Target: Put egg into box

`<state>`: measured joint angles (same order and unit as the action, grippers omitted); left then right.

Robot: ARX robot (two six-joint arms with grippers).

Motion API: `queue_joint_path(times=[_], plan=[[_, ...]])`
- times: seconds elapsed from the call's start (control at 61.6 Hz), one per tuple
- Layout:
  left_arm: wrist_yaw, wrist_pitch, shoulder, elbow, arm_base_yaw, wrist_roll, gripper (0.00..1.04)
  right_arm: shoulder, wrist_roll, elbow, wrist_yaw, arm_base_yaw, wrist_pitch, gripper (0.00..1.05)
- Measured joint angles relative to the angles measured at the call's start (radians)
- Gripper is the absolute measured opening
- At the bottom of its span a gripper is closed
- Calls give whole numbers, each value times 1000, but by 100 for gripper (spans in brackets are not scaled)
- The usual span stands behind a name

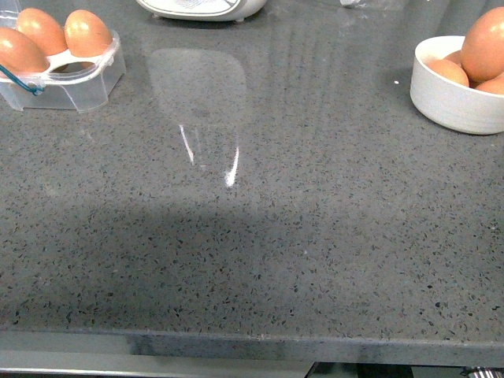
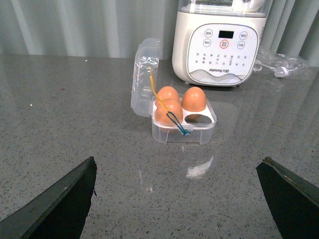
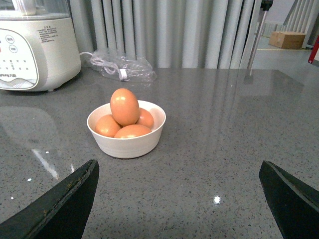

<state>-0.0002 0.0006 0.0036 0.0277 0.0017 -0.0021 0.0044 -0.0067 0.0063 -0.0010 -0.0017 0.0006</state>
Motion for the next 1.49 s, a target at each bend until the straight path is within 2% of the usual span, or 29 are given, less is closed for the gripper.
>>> queue_joint_path(times=[1.137,1.17,1.202,1.251,1.332,1.494], plan=[[0,0,0,0,0,0,98,0,0,0,0,0,0,97],[0,0,0,0,0,0,98,32,27,31,-55,-7,-85,97],[0,0,0,0,0,0,98,84,40,69,-65,-4,-167,97],[0,0,0,0,0,0,98,140,56,102,-70,2,-189,97],[0,0,0,0,0,0,98,213,62,139,-67,16,-137,97],[0,0,0,0,0,0,98,484,52,239,-39,48,140,97]])
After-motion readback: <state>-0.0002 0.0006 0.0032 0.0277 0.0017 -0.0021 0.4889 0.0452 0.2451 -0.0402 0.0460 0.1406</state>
